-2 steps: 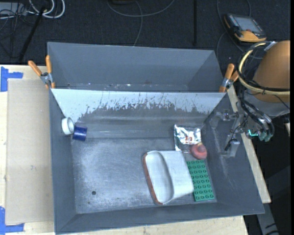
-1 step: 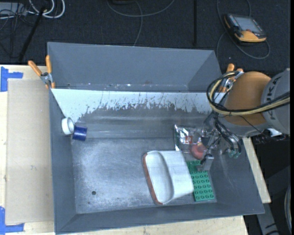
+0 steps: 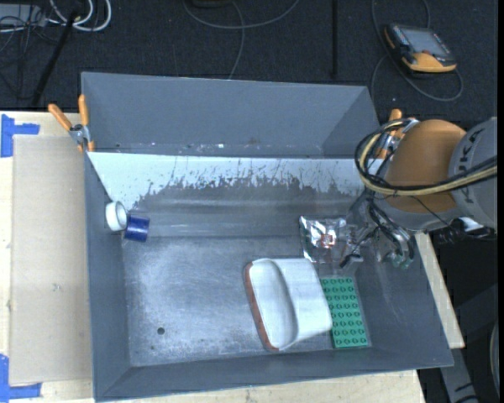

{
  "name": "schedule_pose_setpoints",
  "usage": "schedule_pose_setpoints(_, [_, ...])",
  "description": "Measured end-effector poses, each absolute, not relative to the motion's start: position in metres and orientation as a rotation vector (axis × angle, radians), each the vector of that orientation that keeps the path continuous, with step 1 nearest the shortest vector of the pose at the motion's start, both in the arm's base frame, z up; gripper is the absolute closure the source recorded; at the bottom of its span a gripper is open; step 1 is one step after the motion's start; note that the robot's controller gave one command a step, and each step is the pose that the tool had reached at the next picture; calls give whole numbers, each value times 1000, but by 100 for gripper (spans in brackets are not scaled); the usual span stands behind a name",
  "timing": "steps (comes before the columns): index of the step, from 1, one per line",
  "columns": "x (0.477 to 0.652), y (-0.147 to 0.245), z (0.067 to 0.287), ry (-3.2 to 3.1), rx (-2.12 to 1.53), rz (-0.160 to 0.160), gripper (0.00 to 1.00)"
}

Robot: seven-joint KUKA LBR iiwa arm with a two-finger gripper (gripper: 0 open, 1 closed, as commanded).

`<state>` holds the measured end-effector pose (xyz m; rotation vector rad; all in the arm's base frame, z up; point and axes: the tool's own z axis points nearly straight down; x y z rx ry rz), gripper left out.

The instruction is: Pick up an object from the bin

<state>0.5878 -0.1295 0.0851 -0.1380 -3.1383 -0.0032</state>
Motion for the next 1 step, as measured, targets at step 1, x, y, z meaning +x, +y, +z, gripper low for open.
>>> schedule_pose_setpoints(1, [588, -130, 85, -3138, -136, 0, 0])
